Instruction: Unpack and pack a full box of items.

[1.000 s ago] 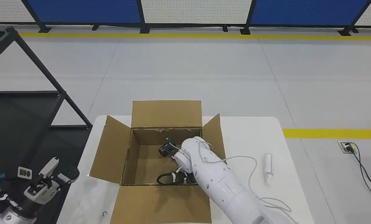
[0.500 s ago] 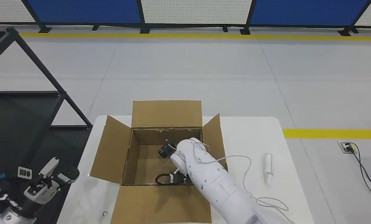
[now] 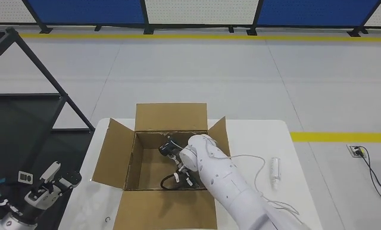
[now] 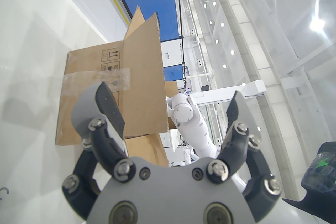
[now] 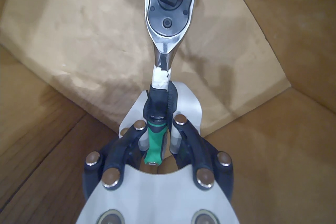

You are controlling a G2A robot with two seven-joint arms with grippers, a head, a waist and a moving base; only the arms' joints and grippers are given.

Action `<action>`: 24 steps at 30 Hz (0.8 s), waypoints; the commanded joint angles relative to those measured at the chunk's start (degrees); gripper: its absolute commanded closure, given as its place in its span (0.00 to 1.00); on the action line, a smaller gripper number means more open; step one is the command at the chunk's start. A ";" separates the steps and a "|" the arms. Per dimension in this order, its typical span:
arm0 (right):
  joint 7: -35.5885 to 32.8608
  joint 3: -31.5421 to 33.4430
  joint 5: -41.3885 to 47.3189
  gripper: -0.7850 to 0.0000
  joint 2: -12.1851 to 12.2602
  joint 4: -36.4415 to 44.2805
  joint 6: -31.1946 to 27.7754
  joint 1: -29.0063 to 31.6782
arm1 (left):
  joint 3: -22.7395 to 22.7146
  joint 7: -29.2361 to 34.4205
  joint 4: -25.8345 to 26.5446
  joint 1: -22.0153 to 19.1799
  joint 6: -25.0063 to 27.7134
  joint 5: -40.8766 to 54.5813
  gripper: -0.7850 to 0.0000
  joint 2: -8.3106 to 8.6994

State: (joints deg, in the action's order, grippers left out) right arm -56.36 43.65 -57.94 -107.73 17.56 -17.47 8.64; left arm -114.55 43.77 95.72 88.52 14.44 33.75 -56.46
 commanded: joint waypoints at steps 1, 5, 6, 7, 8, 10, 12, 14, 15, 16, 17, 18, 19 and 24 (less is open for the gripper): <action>1.08 1.01 1.20 1.00 0.66 0.75 -3.21 -0.22 | 0.00 0.00 0.00 0.00 0.00 0.00 0.00 0.00; 2.70 2.77 2.42 1.00 2.23 3.89 -8.00 0.16 | 0.00 0.00 0.00 0.00 0.00 0.00 0.00 0.00; 2.79 3.20 2.45 1.00 2.69 5.16 -8.74 0.41 | 0.00 0.00 0.00 0.00 0.00 0.00 0.00 0.00; 2.70 3.65 2.53 1.00 3.16 6.75 -9.46 0.83 | 0.00 0.00 0.00 0.00 0.00 0.00 0.00 0.00; 2.48 4.19 2.61 1.00 3.69 8.57 -9.98 1.37 | 0.00 0.00 0.00 0.00 0.00 0.00 0.00 0.00; 1.33 5.60 2.80 1.00 4.88 12.79 -9.71 2.87 | 0.00 0.00 0.00 0.00 0.00 0.00 0.00 0.00; -0.24 7.23 2.94 1.00 6.20 18.95 -9.97 5.30 | 0.00 0.00 0.00 0.00 0.00 0.00 0.00 0.00; -2.22 9.29 2.22 1.00 7.79 26.74 -9.48 8.68 | 0.00 0.00 0.00 0.00 0.00 0.00 0.00 0.00; -3.37 10.47 1.57 1.00 8.63 31.43 -9.10 10.82 | 0.00 0.00 0.00 0.00 0.00 0.00 0.00 0.00; -4.58 11.72 0.88 1.00 9.46 36.62 -8.75 13.26 | 0.00 0.00 0.00 0.00 0.00 0.00 0.00 0.00; -6.02 13.02 0.09 1.00 10.28 42.01 -8.22 15.96 | 0.00 0.00 0.00 0.00 0.00 0.00 0.00 0.00; -7.48 14.24 -0.91 1.00 11.03 47.59 -7.67 18.71 | 0.00 0.00 0.00 0.00 0.00 0.00 0.00 0.00; -9.03 15.38 -1.85 1.00 11.70 52.80 -6.88 21.50 | 0.00 0.00 0.00 0.00 0.00 0.00 0.00 0.00; -13.01 18.40 -3.52 1.00 13.48 68.64 -4.28 30.32 | 0.00 0.00 0.00 0.00 0.00 0.00 0.00 0.00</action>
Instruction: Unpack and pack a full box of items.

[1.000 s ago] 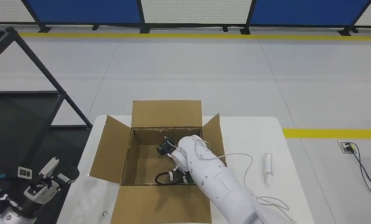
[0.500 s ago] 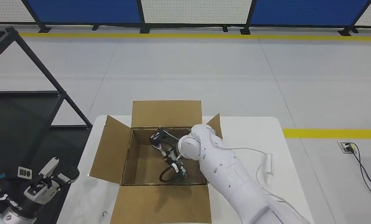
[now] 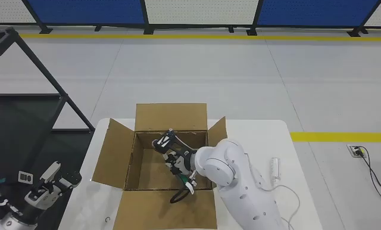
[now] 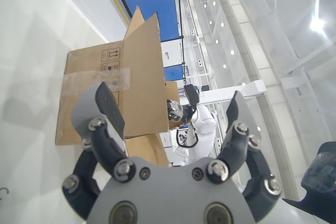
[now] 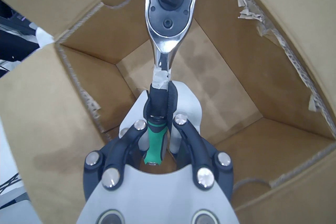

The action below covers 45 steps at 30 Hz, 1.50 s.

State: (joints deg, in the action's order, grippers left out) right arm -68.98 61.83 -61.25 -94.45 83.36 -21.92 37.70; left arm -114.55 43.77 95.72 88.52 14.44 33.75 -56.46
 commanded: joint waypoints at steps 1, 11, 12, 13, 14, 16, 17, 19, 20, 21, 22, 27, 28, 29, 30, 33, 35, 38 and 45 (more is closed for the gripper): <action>-0.65 0.09 -0.40 1.00 0.29 3.37 0.20 1.59 | 0.00 0.00 0.00 0.00 0.00 0.00 0.00 0.00; -0.65 0.09 -0.40 1.00 0.29 3.37 0.20 1.59 | 0.00 0.00 0.00 0.00 0.00 0.00 0.00 0.00; -0.65 0.09 -0.40 1.00 0.29 3.37 0.20 1.59 | 0.00 0.00 0.00 0.00 0.00 0.00 0.00 0.00; -0.65 0.09 -0.40 1.00 0.29 3.37 0.20 1.59 | 0.00 0.00 0.00 0.00 0.00 0.00 0.00 0.00; -0.65 0.09 -0.40 1.00 0.29 3.37 0.20 1.59 | 0.00 0.00 0.00 0.00 0.00 0.00 0.00 0.00; 0.52 -0.20 0.76 1.00 0.29 3.21 -0.40 2.32 | 0.00 0.00 0.00 0.00 0.00 0.00 0.00 0.00; 1.03 -0.26 0.90 1.00 0.38 2.92 -0.83 2.47 | 0.00 0.00 0.00 0.00 0.00 0.00 0.00 0.00; 1.85 -0.41 0.36 1.00 0.50 2.84 -0.19 2.38 | 0.00 0.00 0.00 0.00 0.00 0.00 0.00 0.00; 2.42 -0.46 0.73 1.00 0.52 3.38 0.00 2.36 | 0.00 0.00 0.00 0.00 0.00 0.00 0.00 0.00; 2.91 -0.27 0.85 1.00 0.59 4.25 0.48 2.42 | 0.00 0.00 0.00 0.00 0.00 0.00 0.00 0.00; 3.20 -0.05 0.95 1.00 0.67 5.47 0.99 2.63 | 0.00 0.00 0.00 0.00 0.00 0.00 0.00 0.00; 3.57 2.56 5.40 1.00 1.34 15.61 2.36 5.55 | 0.00 0.00 0.00 0.00 0.00 0.00 0.00 0.00; 3.59 3.17 6.38 1.00 1.50 18.09 2.71 6.43 | 0.00 0.00 0.00 0.00 0.00 0.00 0.00 0.00; 3.39 3.79 7.22 1.00 1.68 20.42 2.95 7.35 | 0.00 0.00 0.00 0.00 0.00 0.00 0.00 0.00; 2.95 4.43 7.41 1.00 1.89 22.73 3.33 8.17 | 0.00 0.00 0.00 0.00 0.00 0.00 0.00 0.00; 2.38 6.45 6.57 1.00 2.50 29.97 5.15 10.76 | 0.00 0.00 0.00 0.00 0.00 0.00 0.00 0.00; 2.01 8.06 5.79 1.00 2.92 34.96 6.44 12.72 | 0.00 0.00 0.00 0.00 0.00 0.00 0.00 0.00; 1.12 11.21 3.39 1.00 3.59 42.23 8.66 15.73 | 0.00 0.00 0.00 0.00 0.00 0.00 0.00 0.00; 1.43 20.17 1.61 1.00 4.90 51.29 11.62 21.58 | 0.00 0.00 0.00 0.00 0.00 0.00 0.00 0.00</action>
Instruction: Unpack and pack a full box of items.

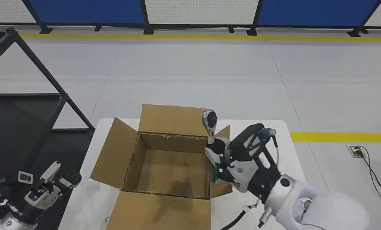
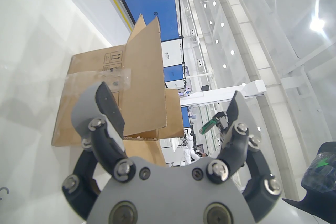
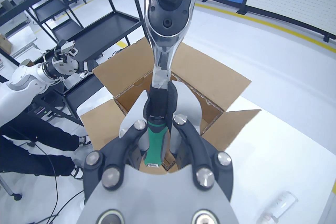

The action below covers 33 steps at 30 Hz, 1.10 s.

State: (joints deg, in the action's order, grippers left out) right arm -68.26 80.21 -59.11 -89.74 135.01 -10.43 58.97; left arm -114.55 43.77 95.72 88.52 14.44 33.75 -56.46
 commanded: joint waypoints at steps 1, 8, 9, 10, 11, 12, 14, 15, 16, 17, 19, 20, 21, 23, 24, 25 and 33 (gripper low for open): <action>1.05 3.11 -0.33 1.00 0.34 -0.37 0.45 0.84 | 0.00 0.00 0.00 0.00 0.00 0.00 0.00 0.00; -0.27 12.47 -0.36 1.00 1.51 -0.37 3.39 6.97 | 0.00 0.00 0.00 0.00 0.00 0.00 0.00 0.00; -0.51 13.58 0.81 1.00 1.64 -0.37 3.75 8.23 | 0.00 0.00 0.00 0.00 0.00 0.00 0.00 0.00; -0.95 15.12 0.02 1.00 1.83 -0.37 4.32 9.60 | 0.00 0.00 0.00 0.00 0.00 0.00 0.00 0.00; -1.56 16.09 -0.49 1.00 1.98 -0.37 5.02 10.99 | 0.00 0.00 0.00 0.00 0.00 0.00 0.00 0.00; -2.16 16.56 0.78 1.00 2.07 -0.46 5.38 12.30 | 0.00 0.00 0.00 0.00 0.00 0.00 0.00 0.00; -3.13 18.46 0.45 1.00 2.40 -2.72 6.04 13.97 | 0.00 0.00 0.00 0.00 0.00 0.00 0.00 0.00; -3.55 18.87 0.84 1.00 2.54 -4.52 6.10 14.33 | 0.00 0.00 0.00 0.00 0.00 0.00 0.00 0.00; -4.54 19.39 0.09 1.00 2.77 -6.40 5.86 14.48 | 0.00 0.00 0.00 0.00 0.00 0.00 0.00 0.00; -4.86 20.12 -3.12 1.00 3.02 -8.01 6.52 14.43 | 0.00 0.00 0.00 0.00 0.00 0.00 0.00 0.00; -6.05 18.99 -3.77 1.00 3.28 -11.51 6.27 13.98 | 0.00 0.00 0.00 0.00 0.00 0.00 0.00 0.00; -6.19 19.03 -4.35 1.00 3.43 -13.27 6.39 13.68 | 0.00 0.00 0.00 0.00 0.00 0.00 0.00 0.00; -6.66 18.77 -5.26 1.00 3.59 -15.20 6.46 13.39 | 0.00 0.00 0.00 0.00 0.00 0.00 0.00 0.00; -7.16 17.88 -6.43 1.00 3.85 -18.86 6.46 12.33 | 0.00 0.00 0.00 0.00 0.00 0.00 0.00 0.00; -7.07 17.45 -6.56 1.00 3.94 -20.74 6.56 11.73 | 0.00 0.00 0.00 0.00 0.00 0.00 0.00 0.00; -7.03 17.10 -7.24 1.00 4.07 -22.72 6.63 11.13 | 0.00 0.00 0.00 0.00 0.00 0.00 0.00 0.00; -4.73 13.88 -13.18 1.00 4.75 -35.17 9.13 6.32 | 0.00 0.00 0.00 0.00 0.00 0.00 0.00 0.00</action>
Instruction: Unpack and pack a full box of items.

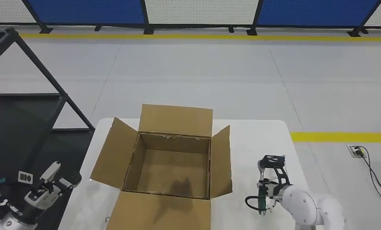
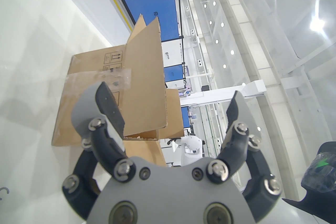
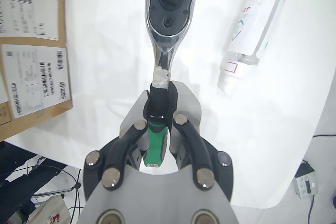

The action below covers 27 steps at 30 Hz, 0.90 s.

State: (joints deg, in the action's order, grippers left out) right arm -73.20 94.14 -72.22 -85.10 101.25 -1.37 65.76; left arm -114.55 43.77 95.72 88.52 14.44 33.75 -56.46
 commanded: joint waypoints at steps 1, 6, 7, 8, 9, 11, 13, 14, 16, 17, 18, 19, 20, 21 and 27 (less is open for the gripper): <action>0.15 -0.28 -0.50 1.00 0.19 -2.43 0.18 -0.93 | 0.00 0.00 0.00 0.00 0.00 0.00 0.00 0.00; 0.37 -1.38 -0.90 1.00 0.59 -6.65 -0.33 -2.87 | 0.00 0.00 0.00 0.00 0.00 0.00 0.00 0.00; 0.47 -1.62 -1.21 1.00 0.67 -7.29 -0.21 -3.21 | 0.00 0.00 0.00 0.00 0.00 0.00 0.00 0.00; 0.50 -1.92 -1.24 1.00 0.72 -7.86 -0.15 -3.49 | 0.00 0.00 0.00 0.00 0.00 0.00 0.00 0.00; 0.37 -2.24 -1.30 1.00 0.78 -8.42 -0.22 -3.75 | 0.00 0.00 0.00 0.00 0.00 0.00 0.00 0.00; 0.33 -2.76 -1.79 1.00 0.91 -9.35 -0.02 -4.23 | 0.00 0.00 0.00 0.00 0.00 0.00 0.00 0.00; 0.33 -3.23 -1.94 1.00 1.01 -10.01 0.26 -4.66 | 0.00 0.00 0.00 0.00 0.00 0.00 0.00 0.00; 0.39 -3.39 -1.93 1.00 1.07 -10.29 0.33 -4.80 | 0.00 0.00 0.00 0.00 0.00 0.00 0.00 0.00; 0.61 -3.56 -2.17 1.00 1.20 -10.86 0.80 -5.09 | 0.00 0.00 0.00 0.00 0.00 0.00 0.00 0.00; 0.76 -3.71 -2.43 1.00 1.26 -11.09 1.13 -5.22 | 0.00 0.00 0.00 0.00 0.00 0.00 0.00 0.00; 0.84 -3.85 -2.44 1.00 1.30 -11.33 1.35 -5.34 | 0.00 0.00 0.00 0.00 0.00 0.00 0.00 0.00; 0.92 -3.96 -2.38 1.00 1.35 -11.49 1.55 -5.45 | 0.00 0.00 0.00 0.00 0.00 0.00 0.00 0.00; 0.96 -4.06 -2.34 1.00 1.41 -11.67 1.66 -5.54 | 0.00 0.00 0.00 0.00 0.00 0.00 0.00 0.00; 1.00 -4.12 -2.37 0.96 1.47 -11.80 1.82 -5.63 | 0.00 0.00 0.00 0.00 0.00 0.00 0.00 0.00; 1.37 -4.46 -1.67 0.60 1.79 -12.07 2.58 -5.75 | 0.00 0.00 0.00 0.00 0.00 0.00 0.00 0.00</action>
State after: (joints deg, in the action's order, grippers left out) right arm -71.87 89.73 -74.07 -83.37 89.20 1.16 59.99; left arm -114.55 43.77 95.72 88.52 14.44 33.75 -56.46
